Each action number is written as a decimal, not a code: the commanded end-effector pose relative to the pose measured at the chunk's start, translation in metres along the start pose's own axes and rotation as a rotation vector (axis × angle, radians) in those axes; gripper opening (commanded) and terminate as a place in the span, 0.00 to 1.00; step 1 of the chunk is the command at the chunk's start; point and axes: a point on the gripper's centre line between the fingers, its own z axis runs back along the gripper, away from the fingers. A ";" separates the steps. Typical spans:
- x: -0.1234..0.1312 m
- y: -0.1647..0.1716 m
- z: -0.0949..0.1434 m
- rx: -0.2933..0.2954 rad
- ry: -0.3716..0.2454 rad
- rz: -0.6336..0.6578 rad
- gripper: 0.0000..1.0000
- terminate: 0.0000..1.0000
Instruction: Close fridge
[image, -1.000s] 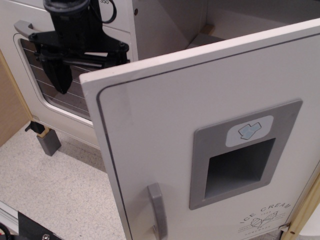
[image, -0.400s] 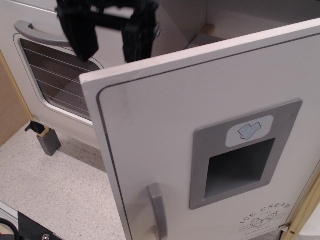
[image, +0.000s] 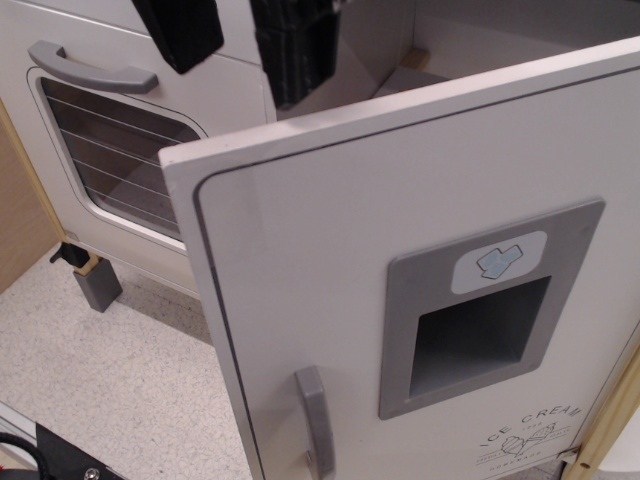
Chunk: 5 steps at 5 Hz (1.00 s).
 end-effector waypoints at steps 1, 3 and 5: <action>-0.016 -0.007 0.012 -0.014 -0.026 -0.067 1.00 0.00; -0.021 -0.004 -0.010 0.075 -0.006 -0.087 1.00 0.00; -0.004 0.018 -0.008 0.099 -0.051 -0.009 1.00 0.00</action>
